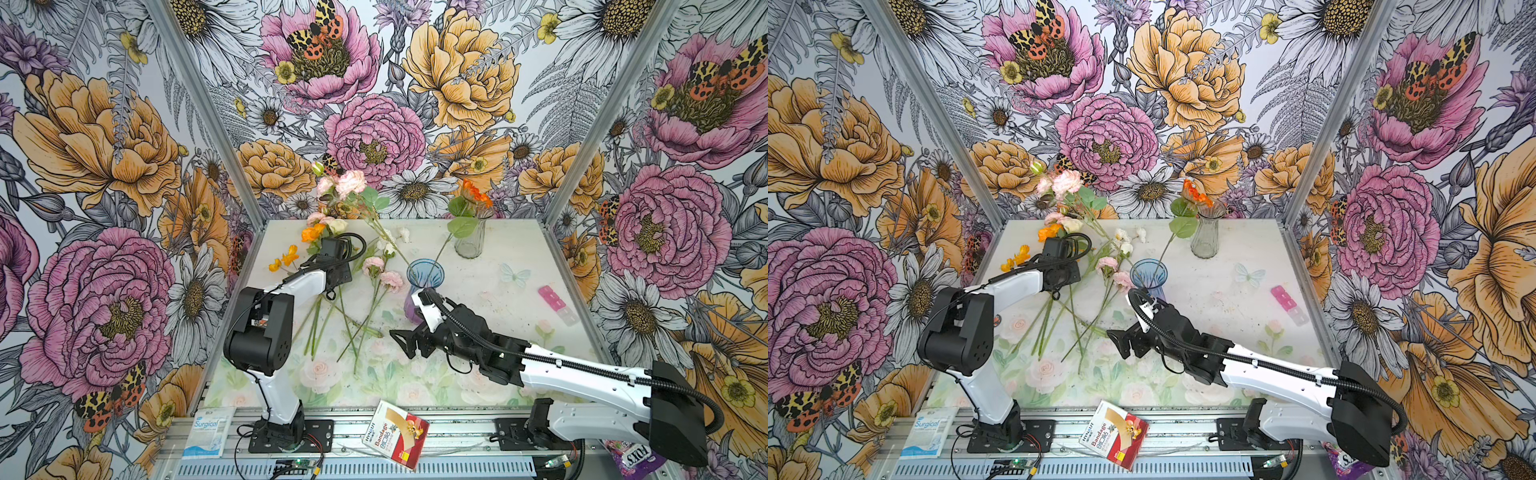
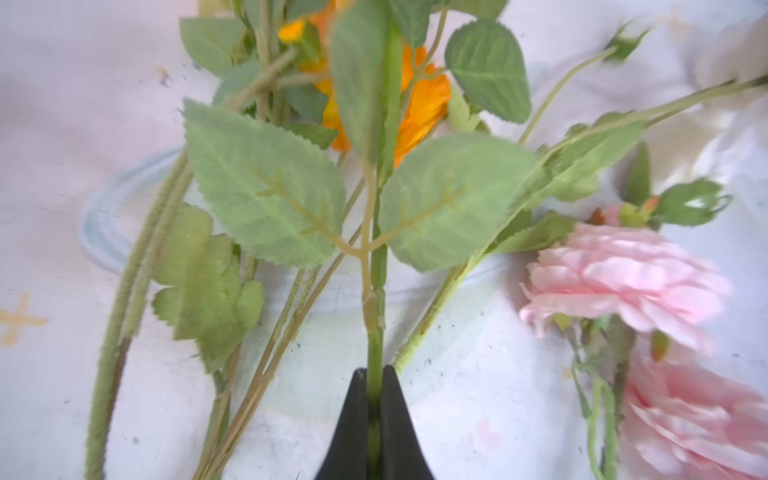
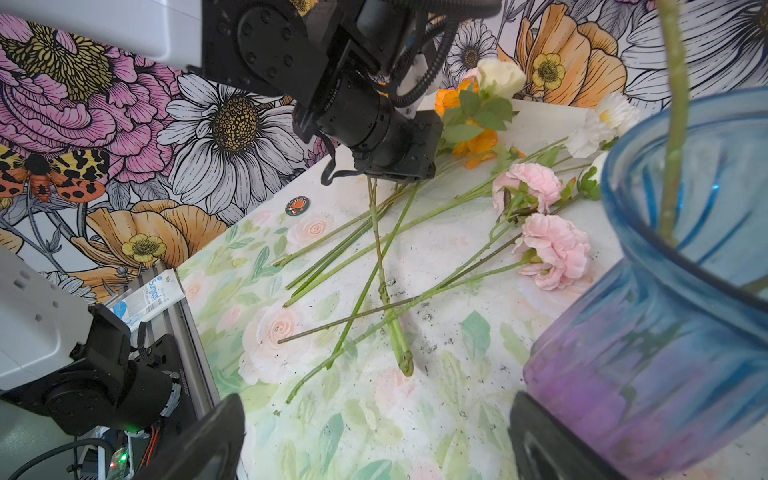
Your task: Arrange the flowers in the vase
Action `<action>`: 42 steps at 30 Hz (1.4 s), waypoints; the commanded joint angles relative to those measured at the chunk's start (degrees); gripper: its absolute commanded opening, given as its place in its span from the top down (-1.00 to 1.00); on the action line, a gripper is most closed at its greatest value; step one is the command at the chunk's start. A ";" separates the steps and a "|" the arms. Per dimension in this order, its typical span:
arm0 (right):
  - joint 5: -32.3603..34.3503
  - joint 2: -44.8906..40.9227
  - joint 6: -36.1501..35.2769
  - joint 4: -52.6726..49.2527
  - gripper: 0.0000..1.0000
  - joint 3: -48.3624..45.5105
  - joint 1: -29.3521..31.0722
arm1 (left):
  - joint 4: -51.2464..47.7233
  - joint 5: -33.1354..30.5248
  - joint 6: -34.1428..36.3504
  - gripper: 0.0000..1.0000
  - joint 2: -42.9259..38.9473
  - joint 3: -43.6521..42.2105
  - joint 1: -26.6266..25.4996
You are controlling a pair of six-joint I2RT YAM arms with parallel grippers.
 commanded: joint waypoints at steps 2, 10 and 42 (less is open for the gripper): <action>-0.49 -0.78 0.15 1.92 -0.99 -0.39 0.23 | -0.42 -4.30 1.96 1.00 -7.02 -2.55 -0.70; -1.14 -0.23 0.67 2.61 -0.99 -0.28 0.27 | 2.04 -6.57 3.23 1.00 -13.11 -5.49 -1.22; -13.87 31.29 -2.75 6.20 -0.82 24.32 1.11 | -0.53 12.19 -4.34 1.00 -33.66 -15.24 4.12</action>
